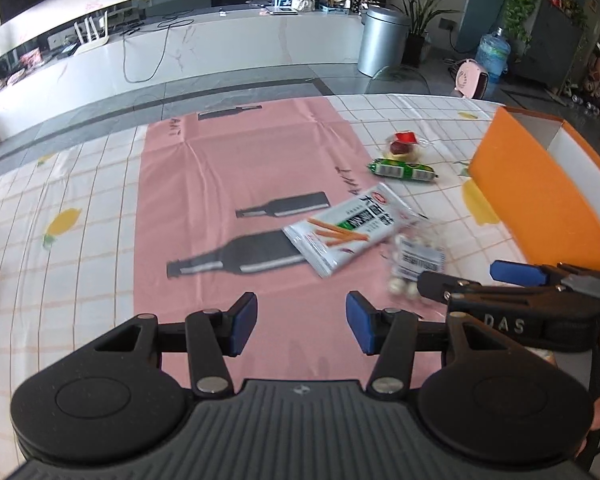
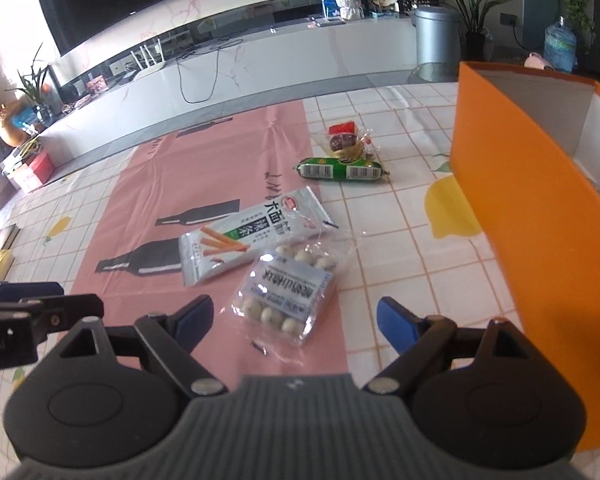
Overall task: Organize snacks
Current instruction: 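Grasp the white spicy-strip packet with the left tool while the right tool grasps the white-ball pack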
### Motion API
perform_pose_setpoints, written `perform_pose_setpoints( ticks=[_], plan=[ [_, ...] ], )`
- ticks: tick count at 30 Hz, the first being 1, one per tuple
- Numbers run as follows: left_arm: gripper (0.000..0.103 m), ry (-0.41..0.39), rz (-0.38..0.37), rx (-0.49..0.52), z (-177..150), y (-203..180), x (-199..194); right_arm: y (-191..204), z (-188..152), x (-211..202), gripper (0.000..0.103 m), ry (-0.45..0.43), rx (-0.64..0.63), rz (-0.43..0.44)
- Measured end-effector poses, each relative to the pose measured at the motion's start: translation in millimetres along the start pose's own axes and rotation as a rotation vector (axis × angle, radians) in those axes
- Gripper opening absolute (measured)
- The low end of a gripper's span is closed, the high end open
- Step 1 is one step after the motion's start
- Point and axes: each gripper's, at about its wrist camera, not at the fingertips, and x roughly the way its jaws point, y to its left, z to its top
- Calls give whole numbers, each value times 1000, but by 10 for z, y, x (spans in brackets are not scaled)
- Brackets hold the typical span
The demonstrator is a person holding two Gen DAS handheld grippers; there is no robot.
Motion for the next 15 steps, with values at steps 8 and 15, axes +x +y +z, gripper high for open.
perform_pose_setpoints(
  ticks=[8, 15],
  plan=[
    [71, 5, -26, 102, 159, 97, 318, 119, 144, 444, 86, 22, -13, -57],
    [71, 16, -48, 120, 236, 82, 553, 31, 82, 550, 83, 51, -23, -64]
  ],
)
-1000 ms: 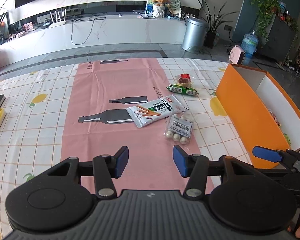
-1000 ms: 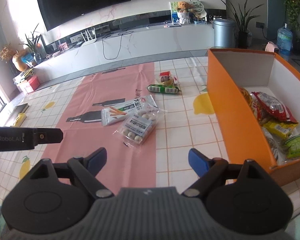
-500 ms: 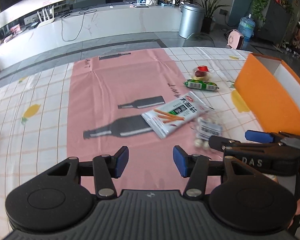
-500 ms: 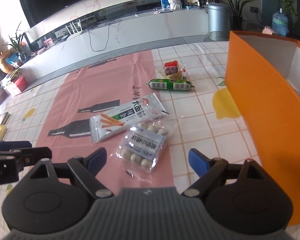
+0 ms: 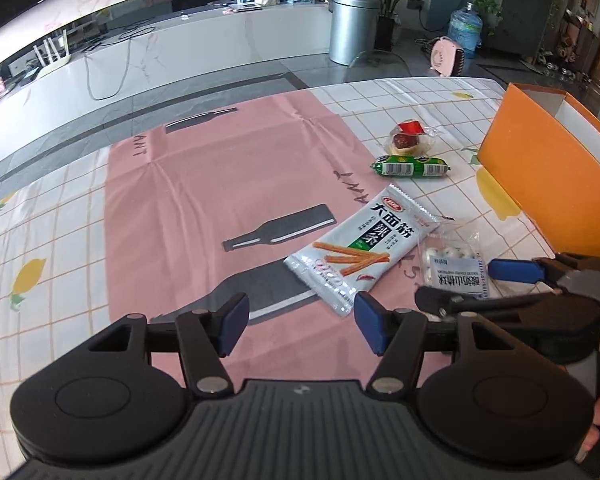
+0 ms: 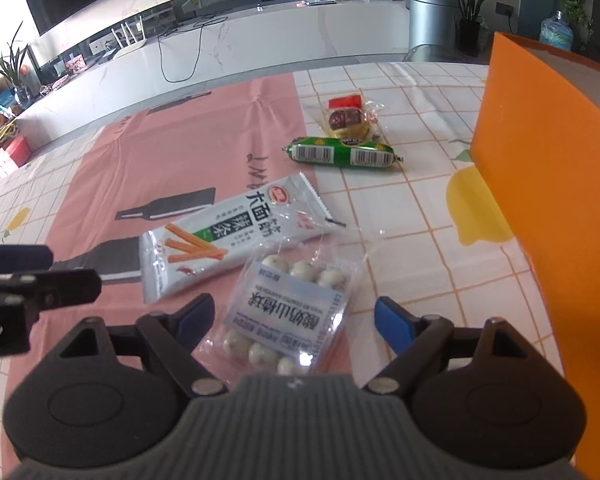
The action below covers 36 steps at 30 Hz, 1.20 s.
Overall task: Organize snacks
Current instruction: 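Grasp the white spicy-strip packet with the left tool while the right tool grasps the white-ball pack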
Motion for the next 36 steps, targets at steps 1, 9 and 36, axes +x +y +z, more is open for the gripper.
perform_pose_setpoints(
  ticks=[1, 9, 36],
  plan=[
    [72, 2, -3, 9, 13, -15, 35, -27, -18, -10, 83, 0, -4, 0],
    [81, 3, -33, 144, 134, -212, 329, -251, -57, -113, 79, -22, -48, -30],
    [71, 125, -29, 81, 215, -500, 695, -316, -105, -85, 64, -12, -174, -5]
  ],
)
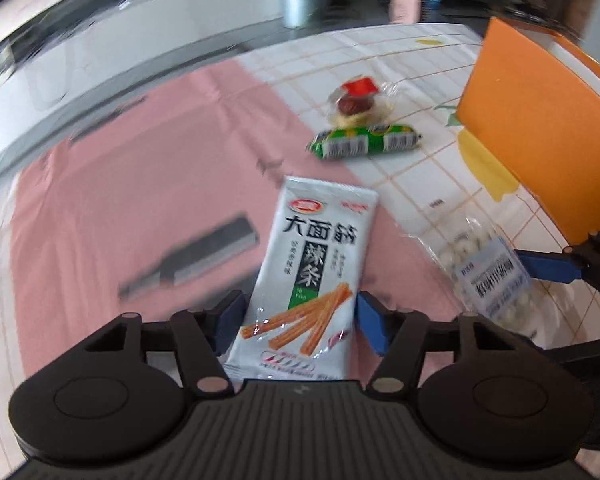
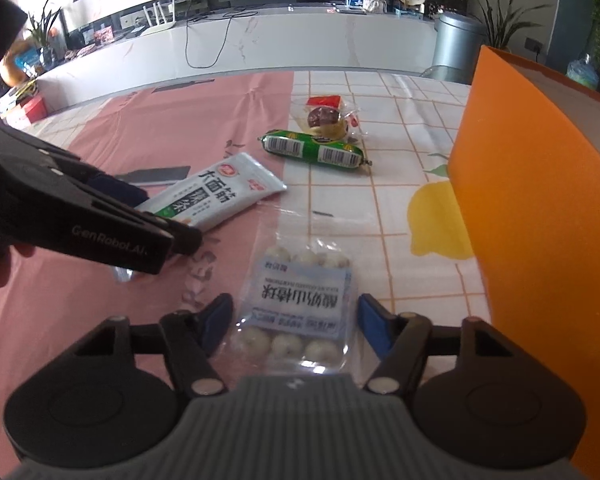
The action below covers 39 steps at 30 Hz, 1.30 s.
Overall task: Organize snacks
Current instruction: 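Grasp the white spicy-strip packet with the left tool while the right tool grasps the white-ball pack, then carry both packets into the orange box and open both tools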
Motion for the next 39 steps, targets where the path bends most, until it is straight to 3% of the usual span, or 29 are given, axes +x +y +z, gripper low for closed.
perform_pose_setpoints(
  ticks=[4, 10, 16, 20, 25, 27, 31, 39],
  plan=[
    [71, 11, 14, -129, -185, -51, -128, -34, -122, -90, 63, 2, -45, 3],
    [82, -78, 18, -236, -253, -74, -141, -68, -172, -130, 72, -33, -46, 12],
    [86, -115, 110, -192, -178, -229, -26, -16, -140, -44, 72, -51, -57, -26],
    [87, -143, 119, -177, -191, -256, -5, -34, -136, -24, 72, -60, -30, -17],
    [74, -179, 108, -167, -240, -258, -21, -21, -132, -8, 70, -70, -41, -11],
    [60, -188, 105, -162, -252, -259, -39, -21, -129, -4, 70, -71, -43, -8],
    [58, -182, 90, -174, -258, -257, -66, -4, -101, -2, 59, -69, -54, -3],
    [56, -169, 79, -225, -344, -318, -290, -48, -77, -82, 57, -32, -50, 13]
  ],
)
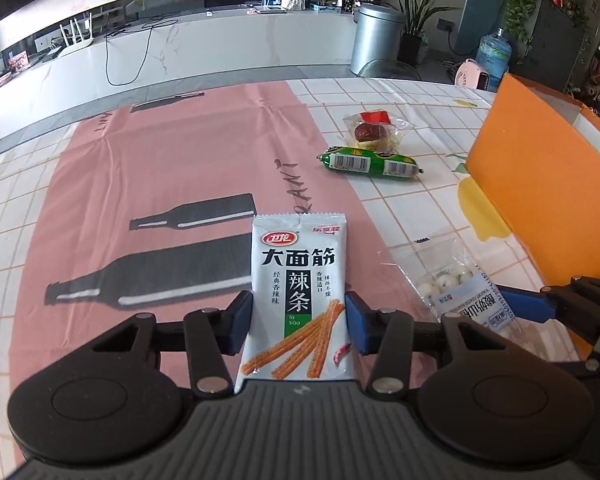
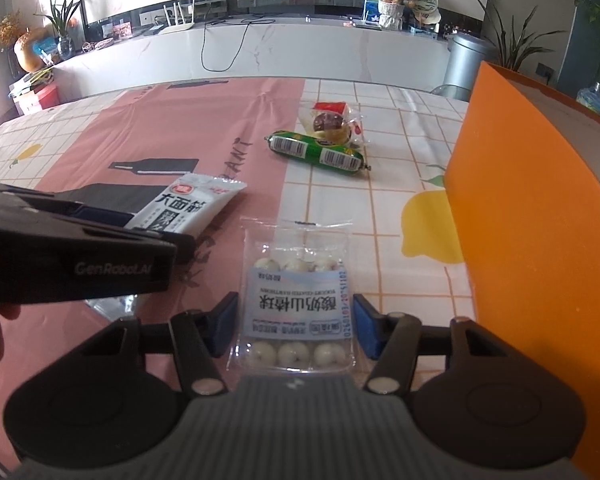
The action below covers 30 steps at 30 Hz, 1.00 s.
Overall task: Organize snacks
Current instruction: 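Carry both packets into the orange box and open both tools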
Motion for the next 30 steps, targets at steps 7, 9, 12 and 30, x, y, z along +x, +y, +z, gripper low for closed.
perform_pose_setpoints(
  ticks=[7, 9, 12, 30],
  plan=[
    [56, -49, 18, -6, 10, -162, -537, -102, 1, -382, 57, -2, 36, 50],
    [56, -66, 17, -10, 25, -226, -705, -124, -2, -525, 57, -10, 42, 69],
    [56, -87, 2, -20, 47, -331, -945, -156, -12, -753, 57, -17, 47, 96],
    [56, -98, -224, 39, 383, -1358, -1602, -1249, -38, -2116, 57, -44, 47, 94]
  ],
)
